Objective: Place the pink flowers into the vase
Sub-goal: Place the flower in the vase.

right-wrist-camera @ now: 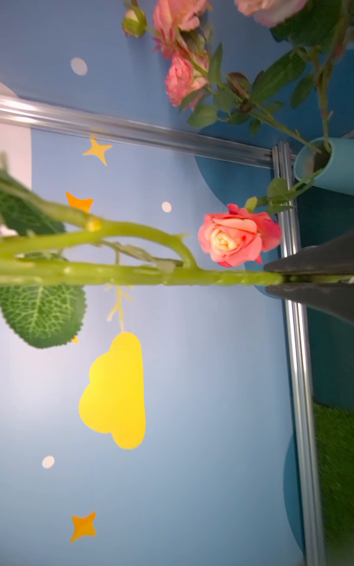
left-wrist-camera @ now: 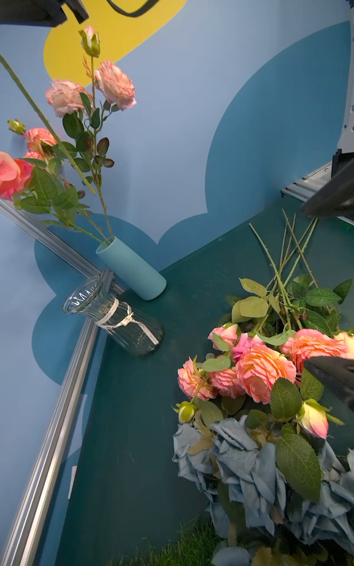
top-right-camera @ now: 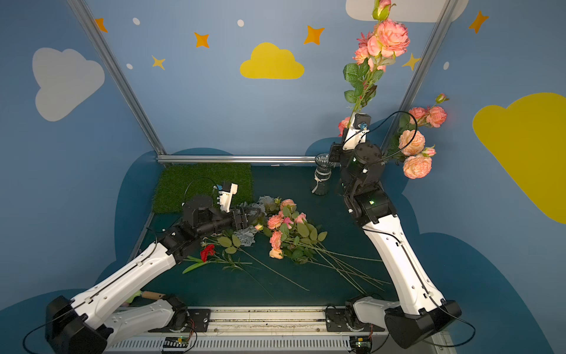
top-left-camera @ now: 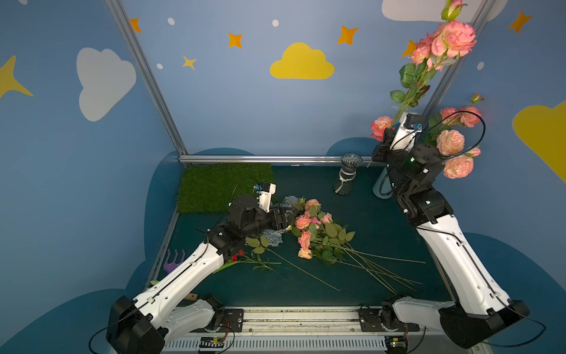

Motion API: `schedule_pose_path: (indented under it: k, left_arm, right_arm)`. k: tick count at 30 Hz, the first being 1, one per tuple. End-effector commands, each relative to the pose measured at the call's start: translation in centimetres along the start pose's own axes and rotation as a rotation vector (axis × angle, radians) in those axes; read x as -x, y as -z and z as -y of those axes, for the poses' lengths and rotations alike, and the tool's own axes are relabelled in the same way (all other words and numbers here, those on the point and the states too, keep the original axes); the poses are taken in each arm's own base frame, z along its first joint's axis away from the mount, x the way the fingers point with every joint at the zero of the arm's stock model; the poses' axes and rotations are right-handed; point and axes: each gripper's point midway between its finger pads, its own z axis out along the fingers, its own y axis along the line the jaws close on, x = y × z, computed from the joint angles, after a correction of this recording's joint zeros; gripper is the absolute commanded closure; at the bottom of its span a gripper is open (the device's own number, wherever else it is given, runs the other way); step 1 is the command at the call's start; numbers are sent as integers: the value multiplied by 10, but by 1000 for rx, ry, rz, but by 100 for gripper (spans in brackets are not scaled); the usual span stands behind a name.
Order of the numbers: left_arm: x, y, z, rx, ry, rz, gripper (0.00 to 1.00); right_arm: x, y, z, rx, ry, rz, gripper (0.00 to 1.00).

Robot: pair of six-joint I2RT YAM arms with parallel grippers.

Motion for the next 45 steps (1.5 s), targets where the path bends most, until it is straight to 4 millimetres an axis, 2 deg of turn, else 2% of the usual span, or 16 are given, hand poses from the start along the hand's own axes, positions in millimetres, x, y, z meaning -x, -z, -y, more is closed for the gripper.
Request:
schedule_pose_path:
  k: [1,4,9,19,34,45]
  left_arm:
    - [7,1,-6,1,4,35,29]
    - [5,-2,-15,-5,34,32,29]
    - [3,-9,-27,-17,80,17,29]
    - [3,-12,-37,-17,108,17,29]
    - [0,-21,-51,-35,157,1,29]
    - [-2,-26,-59,-46,185,-11,29]
  right_arm:
    - [8,-21,25,-164,67,64,100]
    - [-4,-36,42,-271,112,60,100]
    - [-24,-49,77,-396,105,50,100]
    - [-46,-72,122,-567,108,97,100]
    - [-99,-115,132,-680,134,170,100]
    - [-134,-143,158,-740,139,99,100]
